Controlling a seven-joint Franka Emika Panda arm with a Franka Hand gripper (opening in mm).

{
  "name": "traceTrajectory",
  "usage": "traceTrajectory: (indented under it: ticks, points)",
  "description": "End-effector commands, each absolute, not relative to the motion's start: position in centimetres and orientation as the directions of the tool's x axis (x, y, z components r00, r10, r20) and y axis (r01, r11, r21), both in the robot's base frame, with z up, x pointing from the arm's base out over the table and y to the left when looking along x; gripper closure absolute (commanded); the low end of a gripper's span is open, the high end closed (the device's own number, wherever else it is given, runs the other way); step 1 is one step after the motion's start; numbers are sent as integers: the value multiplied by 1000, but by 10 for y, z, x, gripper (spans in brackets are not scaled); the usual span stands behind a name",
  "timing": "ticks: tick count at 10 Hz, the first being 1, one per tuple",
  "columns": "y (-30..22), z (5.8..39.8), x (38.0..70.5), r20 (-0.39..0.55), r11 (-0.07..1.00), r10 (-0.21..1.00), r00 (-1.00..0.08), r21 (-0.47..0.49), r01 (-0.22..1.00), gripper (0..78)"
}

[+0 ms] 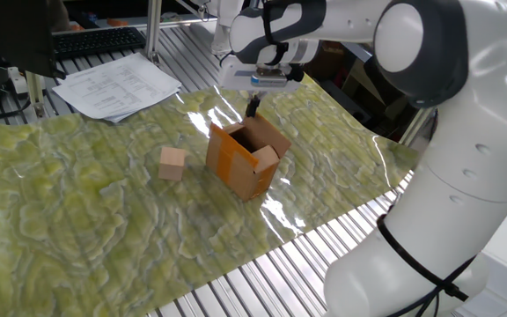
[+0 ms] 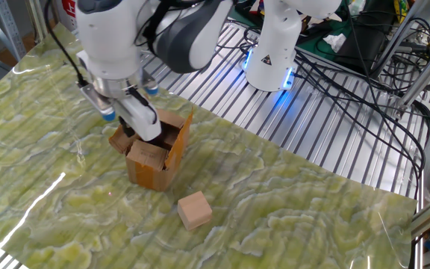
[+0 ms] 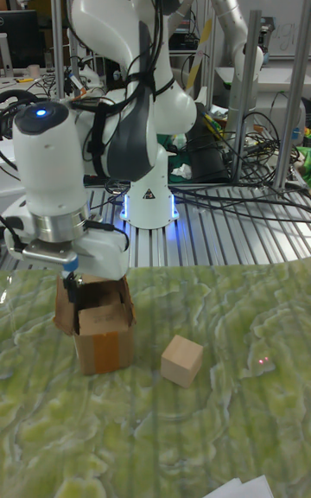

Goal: Open a box

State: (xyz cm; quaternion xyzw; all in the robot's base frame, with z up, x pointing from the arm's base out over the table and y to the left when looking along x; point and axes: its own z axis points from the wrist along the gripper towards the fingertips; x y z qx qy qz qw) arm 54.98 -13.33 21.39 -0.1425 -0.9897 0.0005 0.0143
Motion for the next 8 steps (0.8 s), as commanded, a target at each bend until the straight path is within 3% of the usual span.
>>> traceTrajectory:
  ticks: [1, 8]
  points:
    - [-119, 224, 535, 28, 955, 296, -955, -7, 296, 776]
    - [-104, 209, 510, 6, 951, 308, -951, 0, 308, 776]
